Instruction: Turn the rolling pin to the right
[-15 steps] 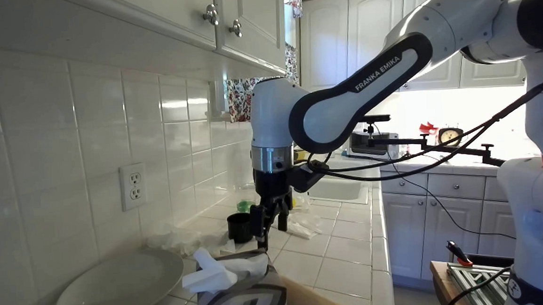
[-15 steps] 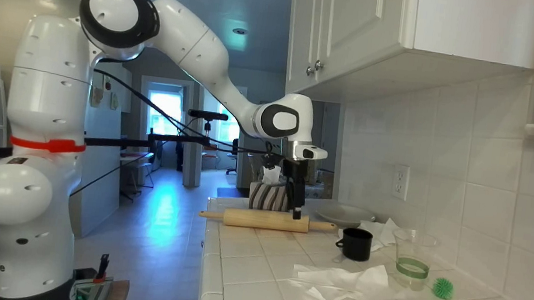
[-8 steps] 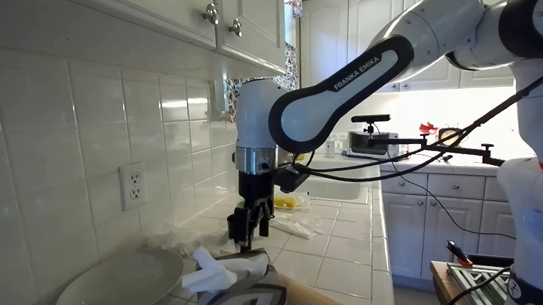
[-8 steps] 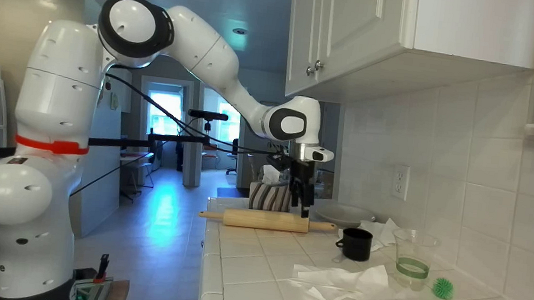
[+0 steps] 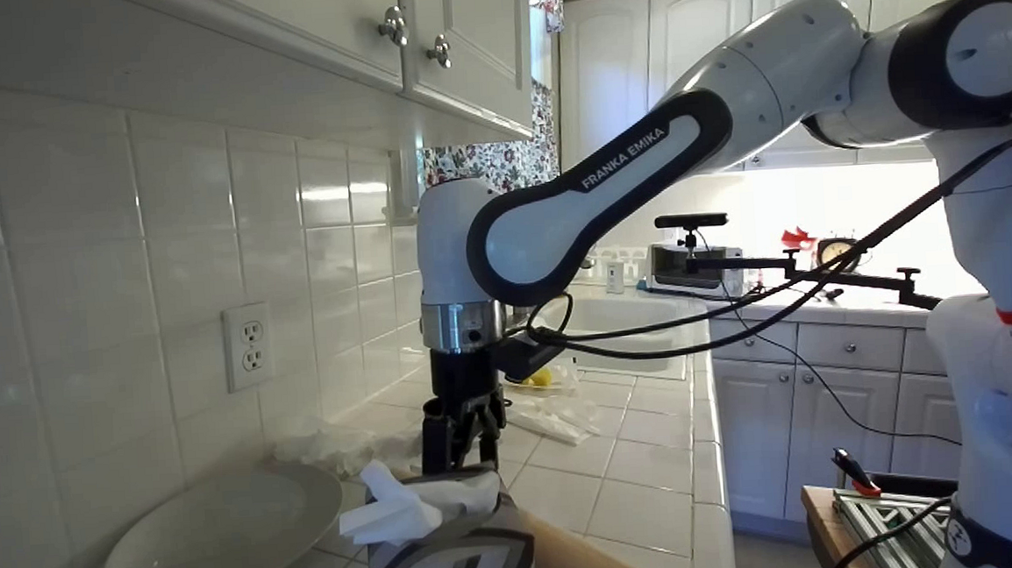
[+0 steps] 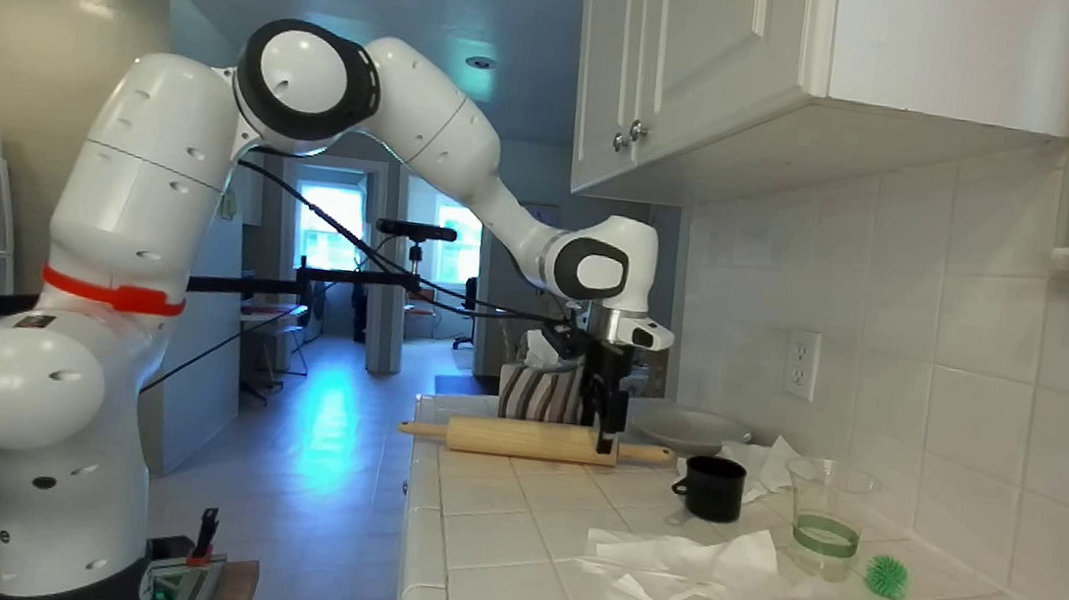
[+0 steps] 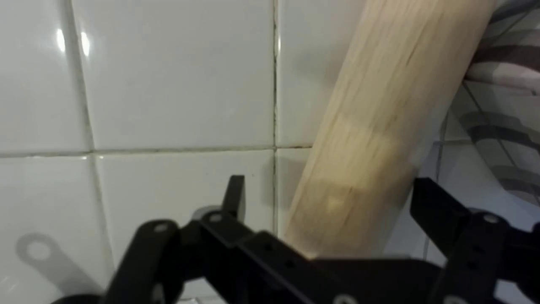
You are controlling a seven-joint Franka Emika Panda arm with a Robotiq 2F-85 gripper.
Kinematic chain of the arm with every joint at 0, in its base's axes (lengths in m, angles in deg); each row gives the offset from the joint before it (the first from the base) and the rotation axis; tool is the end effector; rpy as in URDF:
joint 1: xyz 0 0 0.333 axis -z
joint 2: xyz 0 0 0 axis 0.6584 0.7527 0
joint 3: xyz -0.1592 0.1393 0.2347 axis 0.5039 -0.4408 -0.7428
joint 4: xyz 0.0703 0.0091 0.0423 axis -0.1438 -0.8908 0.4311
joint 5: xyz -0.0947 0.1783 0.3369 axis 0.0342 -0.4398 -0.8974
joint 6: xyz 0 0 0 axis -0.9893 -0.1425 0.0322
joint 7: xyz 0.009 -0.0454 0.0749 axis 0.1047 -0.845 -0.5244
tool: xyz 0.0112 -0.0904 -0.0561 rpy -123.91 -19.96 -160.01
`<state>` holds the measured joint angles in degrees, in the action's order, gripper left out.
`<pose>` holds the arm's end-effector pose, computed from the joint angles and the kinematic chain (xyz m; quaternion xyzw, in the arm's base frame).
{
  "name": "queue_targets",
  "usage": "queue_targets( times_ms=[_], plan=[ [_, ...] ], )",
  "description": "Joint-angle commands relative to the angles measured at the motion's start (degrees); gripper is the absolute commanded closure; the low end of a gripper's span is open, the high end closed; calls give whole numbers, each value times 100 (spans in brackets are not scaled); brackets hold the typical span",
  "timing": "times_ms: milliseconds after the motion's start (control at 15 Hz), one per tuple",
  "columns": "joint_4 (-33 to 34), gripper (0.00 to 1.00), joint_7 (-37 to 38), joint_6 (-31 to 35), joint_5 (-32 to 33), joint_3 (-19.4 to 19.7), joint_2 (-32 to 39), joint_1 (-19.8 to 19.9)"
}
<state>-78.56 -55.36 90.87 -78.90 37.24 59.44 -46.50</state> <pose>0.6149 0.0904 0.3508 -0.9964 0.0706 0.0213 0.0430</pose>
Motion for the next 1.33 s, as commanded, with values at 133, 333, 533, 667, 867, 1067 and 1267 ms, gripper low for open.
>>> queue_targets(
  times_ms=[133, 333, 533, 667, 867, 1067, 1267],
  plan=[
    [275, 0, 195, -585, 5, 85, 127, 29],
    [161, 0, 287, -743, 46, 157, -1, 44],
    [72, 0, 380, -959, 81, 210, -98, 47],
    [12, 0, 433, -1131, 138, 238, -169, 32],
    [-106, 0, 599, -1250, 235, 277, -313, 13],
    [-278, 0, 844, -971, 412, 322, -526, 5],
    [-369, 0, 967, -388, 688, 368, -646, 27]
  ],
)
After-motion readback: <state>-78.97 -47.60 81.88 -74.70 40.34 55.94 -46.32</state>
